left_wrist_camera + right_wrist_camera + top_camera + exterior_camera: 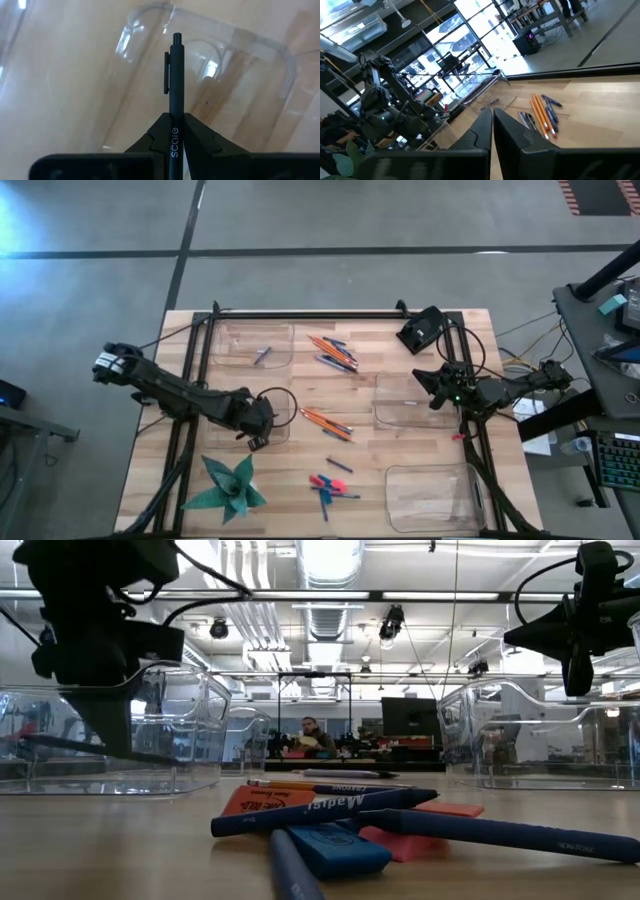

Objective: Sort crayons/erasers/pens/pencils in bins
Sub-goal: Put the black pen into the middle left transparent bin, then put the orange pencil into the middle right transparent bin

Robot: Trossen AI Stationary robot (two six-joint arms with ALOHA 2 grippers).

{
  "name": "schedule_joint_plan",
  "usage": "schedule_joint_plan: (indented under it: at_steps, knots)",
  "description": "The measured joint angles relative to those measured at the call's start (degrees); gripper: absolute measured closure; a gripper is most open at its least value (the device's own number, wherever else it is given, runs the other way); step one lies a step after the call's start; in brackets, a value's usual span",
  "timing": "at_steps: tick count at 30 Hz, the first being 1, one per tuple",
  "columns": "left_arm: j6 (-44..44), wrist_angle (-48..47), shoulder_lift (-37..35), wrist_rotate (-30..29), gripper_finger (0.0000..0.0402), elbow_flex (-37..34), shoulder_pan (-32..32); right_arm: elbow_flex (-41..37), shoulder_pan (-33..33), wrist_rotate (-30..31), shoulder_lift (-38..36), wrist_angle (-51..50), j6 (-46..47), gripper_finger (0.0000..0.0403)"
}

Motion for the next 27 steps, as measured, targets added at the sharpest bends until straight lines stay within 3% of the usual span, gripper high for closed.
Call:
schedule_joint_plan:
  at_steps: [11,19,27]
  knots:
    - [-0.46,2.96,0.97,0.98,0.0381,-1.55,0.11,0.00,0.00,0.00,0.00,0.00,0.00,0.0394]
    - [-0.52,2.59,0.90,1.09,0.0344,-1.61,0.16,0.01,0.02,0.00,0.00,0.00,0.01,0.0394]
    - [-0.16,1.21,-0.94,0.02,0.0339,-1.67,0.52,0.00,0.00,0.00,0.00,0.00,0.00,0.0394]
